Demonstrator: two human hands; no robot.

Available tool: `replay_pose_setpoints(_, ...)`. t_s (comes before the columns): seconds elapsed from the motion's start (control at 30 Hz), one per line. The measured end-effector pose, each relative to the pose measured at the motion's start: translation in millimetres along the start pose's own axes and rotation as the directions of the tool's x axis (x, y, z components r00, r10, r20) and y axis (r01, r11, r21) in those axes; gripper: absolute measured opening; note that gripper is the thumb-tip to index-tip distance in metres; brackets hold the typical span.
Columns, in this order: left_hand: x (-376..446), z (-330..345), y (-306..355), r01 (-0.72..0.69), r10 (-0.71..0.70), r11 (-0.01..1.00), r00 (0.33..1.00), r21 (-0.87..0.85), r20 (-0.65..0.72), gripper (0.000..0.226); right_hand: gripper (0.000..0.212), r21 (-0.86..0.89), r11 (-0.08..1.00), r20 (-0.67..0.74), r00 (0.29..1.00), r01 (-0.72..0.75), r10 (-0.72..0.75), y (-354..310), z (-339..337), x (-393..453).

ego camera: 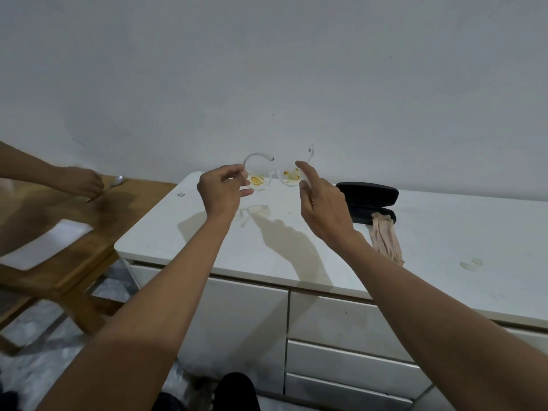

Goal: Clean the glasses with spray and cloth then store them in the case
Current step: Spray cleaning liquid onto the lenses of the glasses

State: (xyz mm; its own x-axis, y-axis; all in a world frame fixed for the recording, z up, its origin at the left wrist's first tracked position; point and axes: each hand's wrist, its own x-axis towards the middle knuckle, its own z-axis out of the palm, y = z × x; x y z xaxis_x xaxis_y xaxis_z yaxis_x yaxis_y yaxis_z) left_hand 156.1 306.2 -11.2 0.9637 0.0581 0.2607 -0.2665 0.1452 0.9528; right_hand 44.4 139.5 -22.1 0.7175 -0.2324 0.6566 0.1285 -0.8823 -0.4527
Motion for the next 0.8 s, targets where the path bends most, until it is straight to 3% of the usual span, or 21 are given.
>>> replay_pose_setpoints(0.8,-3,2,12,-0.015,0.015,1.000,1.000,-0.025,0.006,0.017,0.029,0.042,0.999,-0.079,0.997,-0.016,0.019,-5,3,17)
